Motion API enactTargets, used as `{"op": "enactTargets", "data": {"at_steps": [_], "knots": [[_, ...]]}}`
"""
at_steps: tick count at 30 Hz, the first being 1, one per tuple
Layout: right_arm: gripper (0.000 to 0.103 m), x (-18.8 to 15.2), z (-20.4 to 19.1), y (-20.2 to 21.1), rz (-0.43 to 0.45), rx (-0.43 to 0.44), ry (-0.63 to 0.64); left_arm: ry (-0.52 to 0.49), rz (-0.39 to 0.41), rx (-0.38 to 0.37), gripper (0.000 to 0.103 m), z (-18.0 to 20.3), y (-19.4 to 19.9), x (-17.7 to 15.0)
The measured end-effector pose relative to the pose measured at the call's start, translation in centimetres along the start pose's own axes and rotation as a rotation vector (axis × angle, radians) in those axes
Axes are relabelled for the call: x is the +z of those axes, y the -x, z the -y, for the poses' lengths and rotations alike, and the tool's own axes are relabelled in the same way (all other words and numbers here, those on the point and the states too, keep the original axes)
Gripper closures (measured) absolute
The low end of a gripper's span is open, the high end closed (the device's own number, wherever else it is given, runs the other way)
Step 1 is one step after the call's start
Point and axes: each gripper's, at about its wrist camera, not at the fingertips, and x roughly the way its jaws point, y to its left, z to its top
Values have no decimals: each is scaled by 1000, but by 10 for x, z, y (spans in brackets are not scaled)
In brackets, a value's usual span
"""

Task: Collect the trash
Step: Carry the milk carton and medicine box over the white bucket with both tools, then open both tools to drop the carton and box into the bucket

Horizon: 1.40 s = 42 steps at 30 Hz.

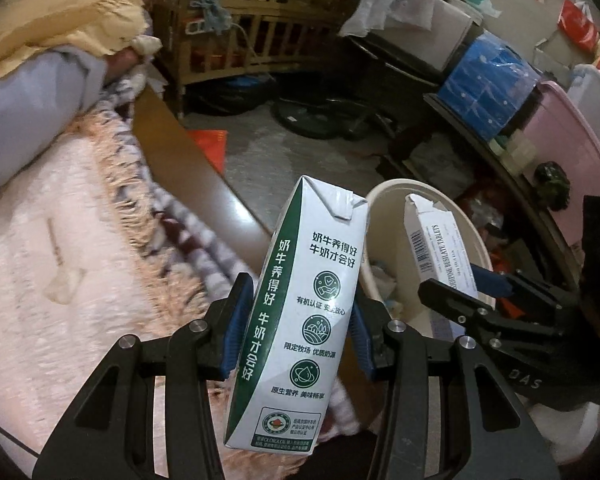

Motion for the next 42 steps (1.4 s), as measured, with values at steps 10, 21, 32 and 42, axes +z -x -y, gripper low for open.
{"op": "enactTargets", "data": {"at_steps": [10,21,32,42], "knots": [[53,-3,34,-2,-4,-25,-55,-18,-26,-57,60,28,-20,8],[53,-9,69,-7,-19,-61,-117,-12,-56,-110,60,54,-42,18],[52,-17,98,-14,-42,-97,-173,23,-67,-208,58,71,-63,25],[33,-17,101,-15,-47,-120,-200,64,-48,-260,40,57,-55,26]]}}
